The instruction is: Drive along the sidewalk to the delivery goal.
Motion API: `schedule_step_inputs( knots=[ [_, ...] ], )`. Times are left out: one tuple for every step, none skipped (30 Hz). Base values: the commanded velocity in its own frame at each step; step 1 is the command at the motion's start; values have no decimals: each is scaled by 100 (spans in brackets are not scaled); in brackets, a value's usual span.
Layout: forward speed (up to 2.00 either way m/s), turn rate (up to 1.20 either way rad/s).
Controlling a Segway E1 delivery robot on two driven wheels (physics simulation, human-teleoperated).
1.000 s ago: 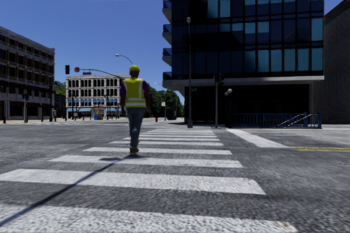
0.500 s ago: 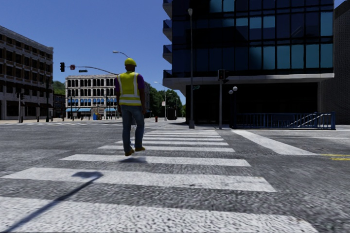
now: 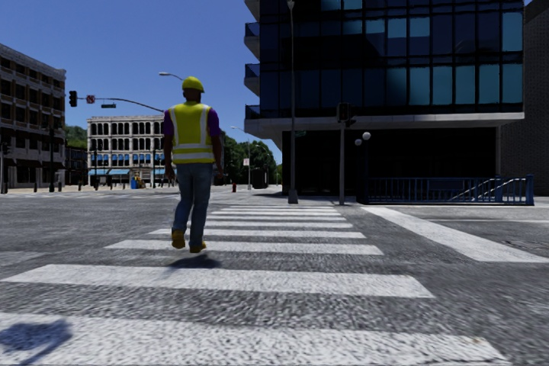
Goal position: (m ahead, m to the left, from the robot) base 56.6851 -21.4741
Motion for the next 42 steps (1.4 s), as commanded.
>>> schedule_step_inputs(
  knots=[
    [200, 0],
    [200, 0],
    [200, 0],
    [200, 0],
    [200, -19],
    [200, -19],
    [200, -27],
    [200, -30],
    [200, -30],
    [200, -32],
    [200, -34],
    [200, -36],
    [200, -36],
    [200, -41],
    [200, -46],
    [200, -46],
    [200, -50],
    [200, -51],
    [200, -51],
    [200, -51],
    [200, -51],
    [200, -51],
    [200, -51],
    [200, -51],
    [200, -52],
    [200, -52],
    [200, -52],
    [200, -52],
    [200, -52],
    [200, -52],
    [200, -52],
    [200, -32],
    [200, 0],
    [200, 0],
    [200, 0],
    [200, 0],
    [200, 0],
    [200, 0],
    [200, 0],
    [200, 0],
    [200, 0],
    [200, 0]
  ],
)
